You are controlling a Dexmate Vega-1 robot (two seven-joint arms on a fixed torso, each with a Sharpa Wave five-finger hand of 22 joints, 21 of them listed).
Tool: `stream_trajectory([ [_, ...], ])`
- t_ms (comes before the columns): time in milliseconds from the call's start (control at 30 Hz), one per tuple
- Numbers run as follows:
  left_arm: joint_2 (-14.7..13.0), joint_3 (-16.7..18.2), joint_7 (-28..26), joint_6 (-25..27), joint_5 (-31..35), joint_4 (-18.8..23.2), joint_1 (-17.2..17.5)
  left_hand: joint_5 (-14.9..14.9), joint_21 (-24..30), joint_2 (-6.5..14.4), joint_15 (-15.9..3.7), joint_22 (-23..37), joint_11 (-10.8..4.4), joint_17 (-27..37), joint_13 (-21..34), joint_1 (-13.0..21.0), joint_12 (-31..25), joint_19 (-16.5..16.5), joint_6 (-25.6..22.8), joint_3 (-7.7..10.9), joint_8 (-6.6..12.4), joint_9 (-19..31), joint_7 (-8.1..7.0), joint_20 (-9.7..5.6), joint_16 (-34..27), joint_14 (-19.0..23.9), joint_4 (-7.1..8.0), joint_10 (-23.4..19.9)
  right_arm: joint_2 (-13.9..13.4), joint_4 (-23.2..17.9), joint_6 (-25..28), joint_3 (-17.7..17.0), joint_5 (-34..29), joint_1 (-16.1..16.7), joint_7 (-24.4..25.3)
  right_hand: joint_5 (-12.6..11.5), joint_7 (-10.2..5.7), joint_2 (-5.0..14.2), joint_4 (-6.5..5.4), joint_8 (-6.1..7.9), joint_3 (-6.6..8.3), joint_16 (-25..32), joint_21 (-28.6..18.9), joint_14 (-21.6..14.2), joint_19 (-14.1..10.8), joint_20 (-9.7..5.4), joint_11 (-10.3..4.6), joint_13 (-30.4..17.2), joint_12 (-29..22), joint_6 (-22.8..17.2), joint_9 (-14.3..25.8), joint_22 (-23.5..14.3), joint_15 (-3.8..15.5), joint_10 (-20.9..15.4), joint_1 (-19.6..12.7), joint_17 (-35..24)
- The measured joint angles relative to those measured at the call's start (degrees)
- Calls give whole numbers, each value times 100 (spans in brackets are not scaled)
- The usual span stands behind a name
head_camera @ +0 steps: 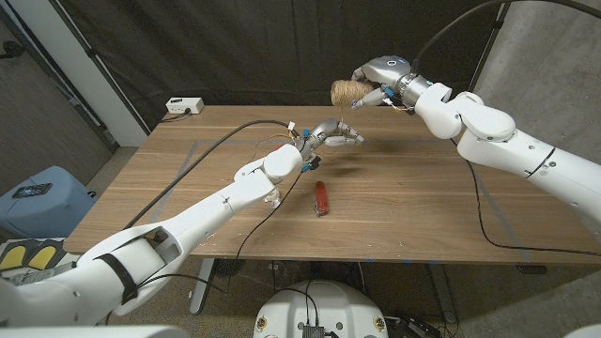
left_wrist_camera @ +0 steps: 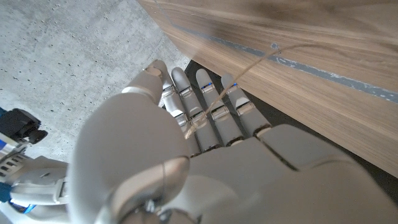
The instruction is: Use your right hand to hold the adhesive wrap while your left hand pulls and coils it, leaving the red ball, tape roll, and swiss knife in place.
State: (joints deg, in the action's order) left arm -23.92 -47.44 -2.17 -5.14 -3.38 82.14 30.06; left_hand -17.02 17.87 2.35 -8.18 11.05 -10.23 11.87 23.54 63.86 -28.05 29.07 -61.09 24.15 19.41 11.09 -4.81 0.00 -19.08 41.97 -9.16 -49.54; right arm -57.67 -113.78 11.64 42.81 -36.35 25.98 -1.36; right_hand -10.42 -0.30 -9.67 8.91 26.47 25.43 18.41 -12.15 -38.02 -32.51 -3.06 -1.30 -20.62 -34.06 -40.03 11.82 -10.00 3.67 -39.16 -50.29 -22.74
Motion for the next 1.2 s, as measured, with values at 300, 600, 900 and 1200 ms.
stream_trajectory([
  [300,-81,3,64,69,-19,263,32,0,0,0,0,0,0,0,27,0,0,0,0,1,0,0,0,0,0,0,1,0,-34,-16,140,1,-85,22,-27,2,0,15,0,-18,0,0,0,0,0,0,4,-25,13,0,5,0,0,-4,15,-26],
  [600,-155,9,163,82,-58,426,58,0,0,0,0,0,0,-1,53,0,38,0,0,1,0,-1,0,0,0,0,1,1,-24,3,275,37,-196,8,-99,8,-1,31,0,-34,0,0,0,1,0,0,12,-31,-10,0,5,0,-1,-13,31,-26],
  [900,-243,42,243,83,-115,546,78,0,0,28,0,0,0,-1,79,29,38,0,0,1,-1,-3,-1,0,0,-1,1,1,107,185,334,143,-300,-137,-165,11,12,31,1,-52,-1,0,0,-29,-52,-12,11,-28,-9,-12,5,0,-31,-13,31,-53],
  [1200,-277,56,377,77,-180,562,50,-44,0,28,0,0,0,27,106,29,38,-21,0,-15,-1,-4,0,21,0,-1,-15,1,265,434,340,299,-433,-312,-175,13,21,30,1,-67,-1,-26,0,-60,-52,-12,11,-26,-4,-21,2,0,-1,-12,30,-52],
])
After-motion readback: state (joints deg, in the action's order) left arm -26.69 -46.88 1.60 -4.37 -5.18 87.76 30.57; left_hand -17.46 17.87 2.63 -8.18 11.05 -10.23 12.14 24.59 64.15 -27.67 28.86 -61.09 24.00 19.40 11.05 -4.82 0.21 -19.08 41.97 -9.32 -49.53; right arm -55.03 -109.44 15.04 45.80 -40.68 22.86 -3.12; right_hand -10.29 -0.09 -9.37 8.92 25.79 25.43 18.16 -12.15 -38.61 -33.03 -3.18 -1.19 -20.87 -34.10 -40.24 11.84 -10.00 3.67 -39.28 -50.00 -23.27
